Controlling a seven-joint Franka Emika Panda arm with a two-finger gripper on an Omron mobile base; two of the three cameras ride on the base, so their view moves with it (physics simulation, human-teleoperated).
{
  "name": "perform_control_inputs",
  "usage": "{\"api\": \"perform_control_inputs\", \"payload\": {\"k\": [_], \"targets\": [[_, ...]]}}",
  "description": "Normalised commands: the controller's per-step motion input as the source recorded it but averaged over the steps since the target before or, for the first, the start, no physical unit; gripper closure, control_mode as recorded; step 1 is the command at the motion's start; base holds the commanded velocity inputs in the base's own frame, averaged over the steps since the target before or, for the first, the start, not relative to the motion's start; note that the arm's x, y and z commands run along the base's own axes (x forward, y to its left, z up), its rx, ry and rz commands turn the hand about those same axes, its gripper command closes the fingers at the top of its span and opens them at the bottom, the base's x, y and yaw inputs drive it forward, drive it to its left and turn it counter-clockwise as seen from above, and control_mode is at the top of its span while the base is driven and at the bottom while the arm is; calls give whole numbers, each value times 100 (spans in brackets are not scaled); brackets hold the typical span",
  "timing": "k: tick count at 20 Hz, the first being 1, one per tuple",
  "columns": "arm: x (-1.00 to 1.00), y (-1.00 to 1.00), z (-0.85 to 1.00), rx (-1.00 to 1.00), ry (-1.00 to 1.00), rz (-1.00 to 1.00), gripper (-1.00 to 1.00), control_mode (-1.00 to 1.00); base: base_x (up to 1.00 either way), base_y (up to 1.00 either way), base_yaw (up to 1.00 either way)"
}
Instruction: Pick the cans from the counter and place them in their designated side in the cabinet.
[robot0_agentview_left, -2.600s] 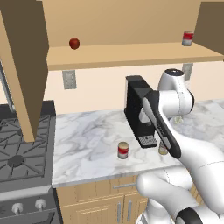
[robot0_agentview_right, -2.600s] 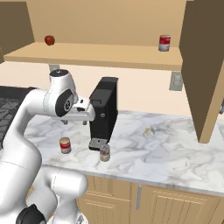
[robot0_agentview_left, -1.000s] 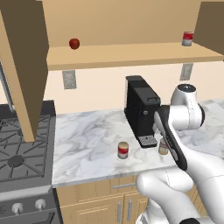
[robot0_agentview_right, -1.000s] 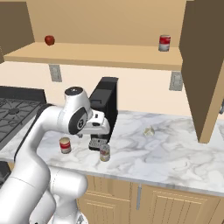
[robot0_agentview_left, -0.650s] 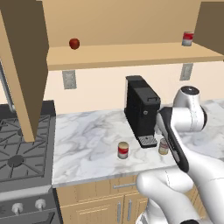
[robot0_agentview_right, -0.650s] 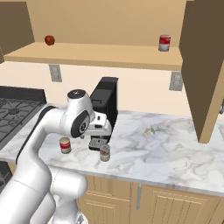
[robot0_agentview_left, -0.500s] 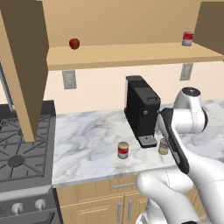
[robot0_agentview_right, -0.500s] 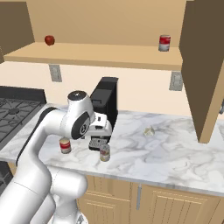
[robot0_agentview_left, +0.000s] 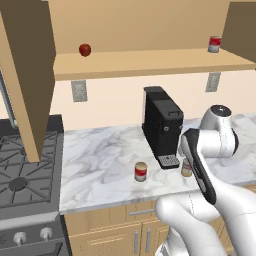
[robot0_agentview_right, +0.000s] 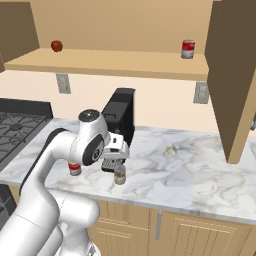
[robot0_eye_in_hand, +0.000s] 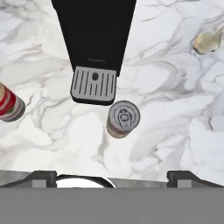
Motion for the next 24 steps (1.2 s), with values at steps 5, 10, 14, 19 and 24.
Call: {"api": "perform_control_inputs", "payload": {"k": [5,10,14,19,24], "targets": [[3,-12,-11,3,0,0,-100,-100,0,0,0],[14,-14,-9,5,1,-1,-100,-100,0,0,0],[16,-5,-11,4,0,0,-100,-100,0,0,0],[19,0,-13,1,0,0,-100,-100,0,0,0],[21,0,-15,0,0,0,-100,-100,0,0,0]]}}
